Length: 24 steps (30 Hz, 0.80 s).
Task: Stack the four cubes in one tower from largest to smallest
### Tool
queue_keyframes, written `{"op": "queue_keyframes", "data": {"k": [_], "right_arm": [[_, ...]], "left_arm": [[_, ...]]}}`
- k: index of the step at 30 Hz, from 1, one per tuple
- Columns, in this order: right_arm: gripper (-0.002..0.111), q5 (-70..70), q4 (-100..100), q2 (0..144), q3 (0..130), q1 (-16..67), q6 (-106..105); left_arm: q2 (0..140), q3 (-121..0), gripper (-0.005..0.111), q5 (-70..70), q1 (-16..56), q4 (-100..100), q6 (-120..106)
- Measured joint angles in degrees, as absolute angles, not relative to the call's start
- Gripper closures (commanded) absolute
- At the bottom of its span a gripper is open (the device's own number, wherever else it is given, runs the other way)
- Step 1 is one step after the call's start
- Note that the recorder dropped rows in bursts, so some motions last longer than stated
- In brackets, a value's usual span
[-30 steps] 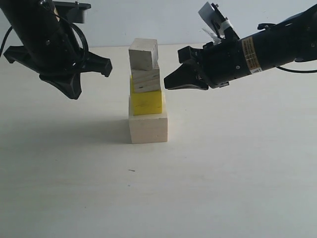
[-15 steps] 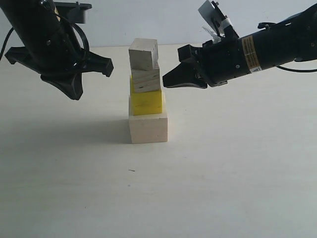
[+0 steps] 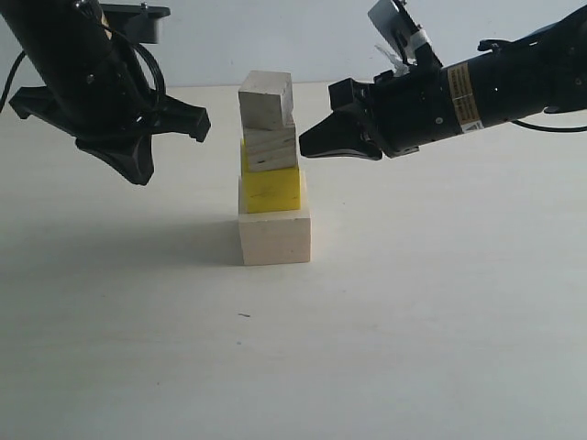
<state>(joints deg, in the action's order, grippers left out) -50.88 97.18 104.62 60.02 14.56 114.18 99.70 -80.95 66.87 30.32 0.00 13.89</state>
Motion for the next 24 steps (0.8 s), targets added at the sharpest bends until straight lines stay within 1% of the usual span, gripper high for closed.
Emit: {"op": "queue_keyframes", "data": {"k": [24], "right_arm": [[0.108, -53.9, 98.0, 104.6, 60.0, 14.6, 113.7]], "left_arm": [[99.7, -81.0, 0.107, 66.9, 30.3, -0.3, 13.7]]}}
